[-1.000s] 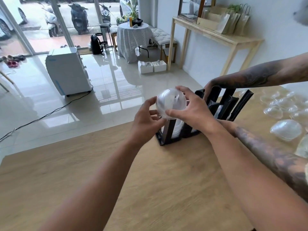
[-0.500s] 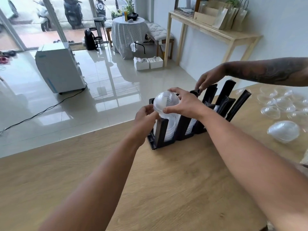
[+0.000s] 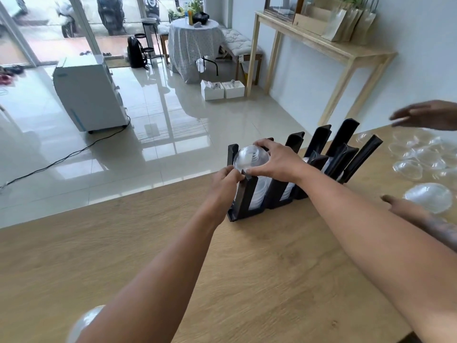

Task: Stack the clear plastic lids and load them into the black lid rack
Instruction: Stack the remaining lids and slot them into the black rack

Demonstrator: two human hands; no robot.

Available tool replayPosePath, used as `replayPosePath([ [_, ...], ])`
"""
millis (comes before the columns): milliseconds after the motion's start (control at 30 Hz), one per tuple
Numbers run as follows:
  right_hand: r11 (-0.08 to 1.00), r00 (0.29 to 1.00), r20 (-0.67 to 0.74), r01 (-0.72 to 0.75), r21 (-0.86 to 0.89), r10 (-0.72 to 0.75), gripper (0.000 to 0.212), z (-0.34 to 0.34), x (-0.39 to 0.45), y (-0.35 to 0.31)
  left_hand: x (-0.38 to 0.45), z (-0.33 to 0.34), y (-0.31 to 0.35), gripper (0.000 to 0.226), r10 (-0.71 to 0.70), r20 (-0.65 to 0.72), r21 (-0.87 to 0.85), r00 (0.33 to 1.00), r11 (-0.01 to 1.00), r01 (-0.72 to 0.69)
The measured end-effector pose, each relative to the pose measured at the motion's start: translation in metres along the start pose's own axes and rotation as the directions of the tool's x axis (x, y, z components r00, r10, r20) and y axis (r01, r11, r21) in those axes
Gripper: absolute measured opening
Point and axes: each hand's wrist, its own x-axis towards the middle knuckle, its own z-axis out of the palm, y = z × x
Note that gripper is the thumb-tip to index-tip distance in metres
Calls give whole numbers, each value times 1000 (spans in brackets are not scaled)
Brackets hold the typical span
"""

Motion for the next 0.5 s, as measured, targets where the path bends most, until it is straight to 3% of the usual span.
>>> replayPosePath([
  [100, 998, 999, 34, -29, -48, 31, 93, 0, 4, -3, 1, 4, -4, 27, -17, -7, -16, 1000, 1000, 17],
  [300, 985, 994, 90, -52, -165, 67, 96, 1, 10, -7, 2, 13, -12, 12, -30, -65, -23, 997, 999, 28],
  [500, 952, 984, 154, -44, -302, 94, 83, 1, 17, -7, -1, 22, -17, 59, -50, -58, 26, 997, 998, 52],
])
